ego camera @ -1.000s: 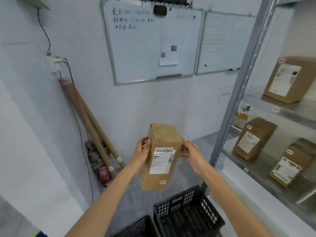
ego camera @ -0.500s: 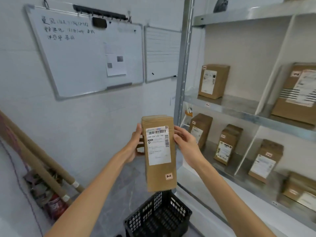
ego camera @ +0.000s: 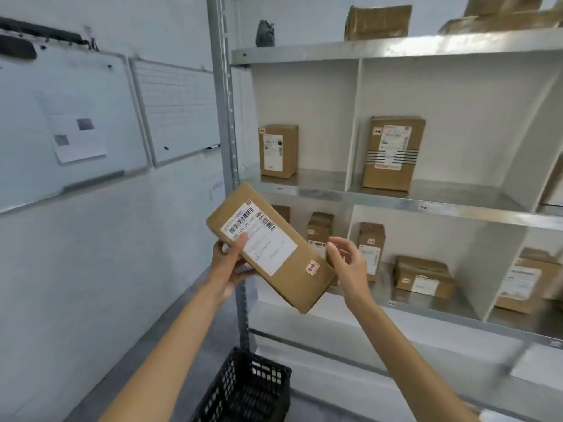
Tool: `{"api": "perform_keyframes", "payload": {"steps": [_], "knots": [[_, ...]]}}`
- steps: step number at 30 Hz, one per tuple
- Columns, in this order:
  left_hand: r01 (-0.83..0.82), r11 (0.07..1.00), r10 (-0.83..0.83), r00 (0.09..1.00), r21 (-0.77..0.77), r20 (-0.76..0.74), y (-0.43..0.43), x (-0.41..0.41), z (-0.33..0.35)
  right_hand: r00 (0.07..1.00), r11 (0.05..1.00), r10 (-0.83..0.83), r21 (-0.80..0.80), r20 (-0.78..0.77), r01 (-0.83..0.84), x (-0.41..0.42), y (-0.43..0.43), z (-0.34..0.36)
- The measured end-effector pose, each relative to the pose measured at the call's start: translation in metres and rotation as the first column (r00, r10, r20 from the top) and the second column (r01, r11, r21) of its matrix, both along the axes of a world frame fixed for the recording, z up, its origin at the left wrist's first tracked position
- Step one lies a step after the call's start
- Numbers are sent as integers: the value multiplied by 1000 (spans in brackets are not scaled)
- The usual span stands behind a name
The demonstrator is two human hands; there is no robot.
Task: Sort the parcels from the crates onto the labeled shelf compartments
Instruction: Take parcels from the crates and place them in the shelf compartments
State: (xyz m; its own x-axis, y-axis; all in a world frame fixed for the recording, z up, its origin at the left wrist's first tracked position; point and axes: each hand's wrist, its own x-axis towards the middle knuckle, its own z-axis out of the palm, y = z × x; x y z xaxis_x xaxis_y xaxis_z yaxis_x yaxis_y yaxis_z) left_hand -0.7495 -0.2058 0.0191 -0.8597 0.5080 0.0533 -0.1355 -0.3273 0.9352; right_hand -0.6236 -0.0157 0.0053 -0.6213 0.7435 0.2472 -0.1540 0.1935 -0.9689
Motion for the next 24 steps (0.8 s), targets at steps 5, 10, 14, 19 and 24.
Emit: {"api": "perform_keyframes", "payload": {"steps": [5, 10, 14, 19, 24], "knots": [[174, 979, -179, 983, 106, 39, 21, 24, -3, 986, 913, 131, -376, -98, -159, 48, 3, -30], [283, 948, -303, 943, 147, 136, 44, 52, -23, 947, 850, 248, -422, -206, -314, 89, 4, -49], [307, 943, -322, 938, 126, 127, 61, 63, -32, 980, 887, 94, -433, -174, -162, 129, 11, -45], [340, 940, -340, 940, -39, 6, 76, 64, -39, 995, 915, -2, -402, -102, -39, 180, 36, -46], [595, 667, -671, 741, -449, -15, 86, 73, -53, 1000, 946, -26, -323, -6, 23, 232, 61, -42]]}}
